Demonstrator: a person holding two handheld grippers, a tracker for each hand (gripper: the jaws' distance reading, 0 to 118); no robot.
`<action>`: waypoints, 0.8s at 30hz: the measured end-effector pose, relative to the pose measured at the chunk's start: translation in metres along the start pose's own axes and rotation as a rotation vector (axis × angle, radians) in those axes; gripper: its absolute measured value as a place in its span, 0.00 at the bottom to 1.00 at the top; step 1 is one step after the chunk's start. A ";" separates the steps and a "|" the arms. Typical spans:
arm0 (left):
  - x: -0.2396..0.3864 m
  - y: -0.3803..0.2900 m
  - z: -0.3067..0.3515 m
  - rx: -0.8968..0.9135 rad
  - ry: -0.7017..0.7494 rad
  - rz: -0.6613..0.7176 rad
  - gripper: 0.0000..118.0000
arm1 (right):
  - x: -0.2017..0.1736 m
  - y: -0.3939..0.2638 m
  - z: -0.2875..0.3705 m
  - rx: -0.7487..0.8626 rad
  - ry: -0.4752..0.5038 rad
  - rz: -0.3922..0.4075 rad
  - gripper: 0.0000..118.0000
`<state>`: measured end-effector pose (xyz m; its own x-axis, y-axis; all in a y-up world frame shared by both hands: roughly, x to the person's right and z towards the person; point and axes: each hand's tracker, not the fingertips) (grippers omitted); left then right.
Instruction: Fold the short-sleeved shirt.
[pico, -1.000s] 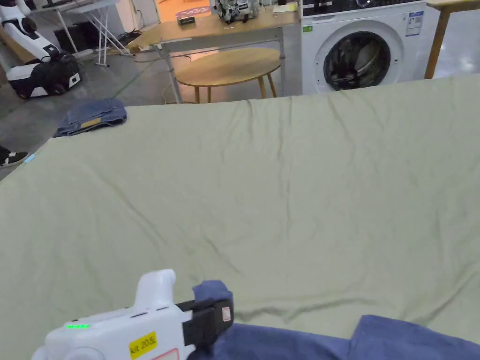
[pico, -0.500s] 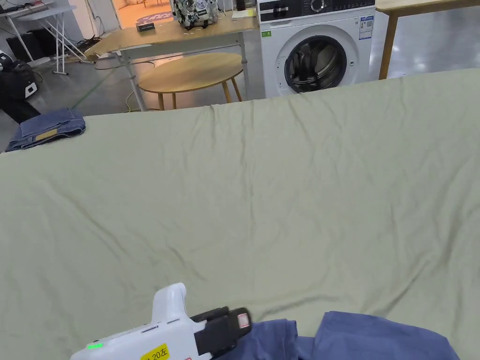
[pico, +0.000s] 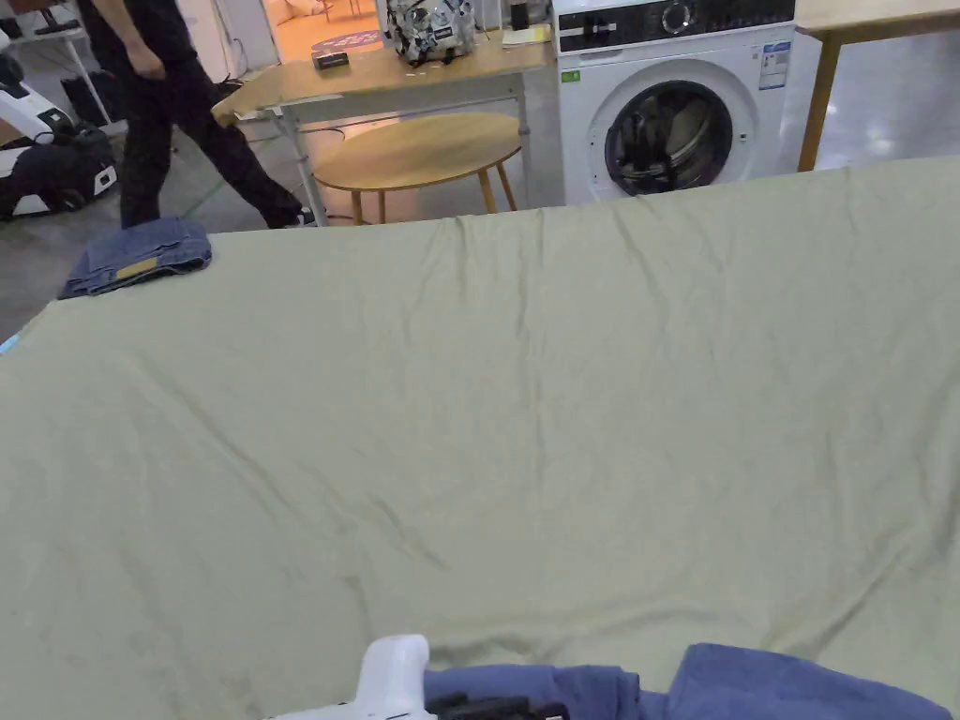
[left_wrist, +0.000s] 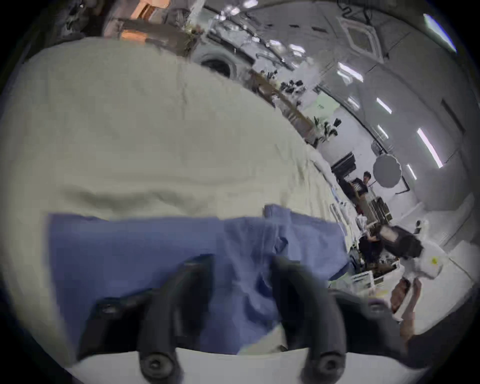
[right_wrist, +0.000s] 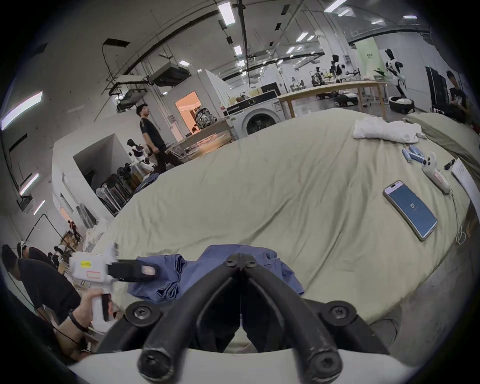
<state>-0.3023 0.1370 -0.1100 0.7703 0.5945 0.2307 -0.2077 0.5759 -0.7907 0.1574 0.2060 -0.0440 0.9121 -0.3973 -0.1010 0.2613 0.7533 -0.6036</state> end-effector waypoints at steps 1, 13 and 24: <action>-0.009 0.003 0.020 0.045 0.013 0.005 0.49 | 0.000 0.000 -0.001 -0.001 0.003 -0.002 0.00; -0.121 -0.025 0.037 0.089 -0.078 0.501 0.60 | 0.005 -0.007 -0.011 -0.057 0.029 -0.005 0.00; -0.086 -0.008 0.065 0.163 -0.136 0.506 0.03 | 0.010 -0.002 -0.003 -0.034 0.007 0.004 0.00</action>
<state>-0.4058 0.1174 -0.0863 0.4671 0.8810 -0.0759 -0.6315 0.2722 -0.7261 0.1649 0.1991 -0.0464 0.9111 -0.3975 -0.1090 0.2464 0.7371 -0.6293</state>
